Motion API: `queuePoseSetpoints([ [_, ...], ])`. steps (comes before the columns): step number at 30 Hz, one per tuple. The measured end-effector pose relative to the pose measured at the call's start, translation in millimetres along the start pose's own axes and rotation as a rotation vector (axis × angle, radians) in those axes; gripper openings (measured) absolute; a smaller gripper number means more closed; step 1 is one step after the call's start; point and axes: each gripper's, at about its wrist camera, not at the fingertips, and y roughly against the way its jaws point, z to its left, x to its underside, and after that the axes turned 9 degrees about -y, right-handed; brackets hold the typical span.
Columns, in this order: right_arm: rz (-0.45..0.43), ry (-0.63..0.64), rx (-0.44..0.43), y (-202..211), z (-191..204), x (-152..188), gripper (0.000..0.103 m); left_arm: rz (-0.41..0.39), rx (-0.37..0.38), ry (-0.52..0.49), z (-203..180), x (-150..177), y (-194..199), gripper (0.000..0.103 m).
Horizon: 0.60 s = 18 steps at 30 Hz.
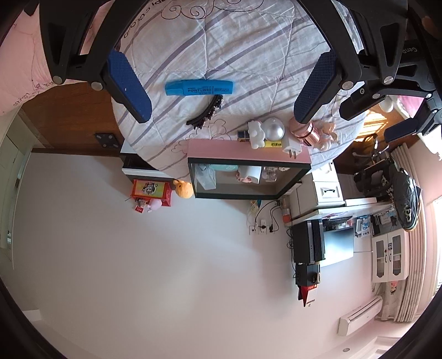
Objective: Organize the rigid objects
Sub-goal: 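Reach left tool to the rose-gold cylinder while right tool approaches the black hair clip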
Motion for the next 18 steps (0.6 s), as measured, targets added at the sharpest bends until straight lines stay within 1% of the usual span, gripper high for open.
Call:
queuePoseSetpoints([
  [2, 0.035, 0.001, 0.001, -14, -1, 5, 0.103, 0.038, 0.000, 0.002, 4, 7, -14, 0.103],
  [5, 0.080, -0.006, 0.002, -33, -4, 13, 0.103, 0.094, -0.023, 0.010, 12, 17, -34, 0.103],
  [10, 0.136, -0.019, 0.007, -61, -11, 20, 0.103, 0.157, -0.028, 0.063, 28, 23, -63, 0.103],
  [15, 0.170, -0.043, 0.022, -84, -26, 22, 0.103, 0.205, 0.005, 0.100, 37, 23, -91, 0.103],
  [18, 0.187, -0.061, 0.038, -99, -35, 22, 0.103, 0.233, 0.016, 0.092, 38, 19, -111, 0.103],
])
